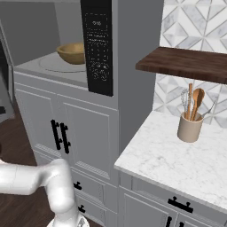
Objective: Open the microwave, place the bowl with waffle inside the microwave, then close the microwave door and turn it on.
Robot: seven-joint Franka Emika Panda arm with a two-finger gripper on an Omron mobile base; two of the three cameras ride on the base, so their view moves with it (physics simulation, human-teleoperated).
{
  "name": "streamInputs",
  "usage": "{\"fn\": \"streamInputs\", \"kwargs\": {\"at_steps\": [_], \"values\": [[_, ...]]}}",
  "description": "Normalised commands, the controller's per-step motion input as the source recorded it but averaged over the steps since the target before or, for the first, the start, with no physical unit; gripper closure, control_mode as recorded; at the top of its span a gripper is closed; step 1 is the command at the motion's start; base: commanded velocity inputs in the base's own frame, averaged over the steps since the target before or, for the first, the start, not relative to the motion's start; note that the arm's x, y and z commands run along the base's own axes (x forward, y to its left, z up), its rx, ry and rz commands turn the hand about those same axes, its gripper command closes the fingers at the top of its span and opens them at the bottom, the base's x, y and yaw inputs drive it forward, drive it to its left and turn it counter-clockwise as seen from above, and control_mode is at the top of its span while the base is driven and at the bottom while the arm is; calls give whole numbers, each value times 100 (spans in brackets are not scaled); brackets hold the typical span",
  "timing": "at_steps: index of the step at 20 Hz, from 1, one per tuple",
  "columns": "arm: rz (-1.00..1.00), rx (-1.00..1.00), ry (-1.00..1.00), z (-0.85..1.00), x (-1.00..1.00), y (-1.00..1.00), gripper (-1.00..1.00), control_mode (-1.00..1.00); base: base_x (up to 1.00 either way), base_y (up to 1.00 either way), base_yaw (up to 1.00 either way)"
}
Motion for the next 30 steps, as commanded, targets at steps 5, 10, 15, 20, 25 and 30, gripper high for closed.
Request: {"fn": "streamInputs", "kwargs": {"at_steps": [5,10,15,20,25,30], "values": [[4,47,4,1,97,-100,100,-100,0,0,0],[15,39,-1,-13,100,-100,100,-100,0,0,0],[22,29,-3,-44,100,-99,100,-100,0,0,0],[25,14,-1,-84,100,-80,100,-100,0,0,0],[31,-3,-44,-100,-29,-52,100,-100,0,0,0],[25,-1,-58,-87,-100,-35,100,-100,0,0,0]]}}
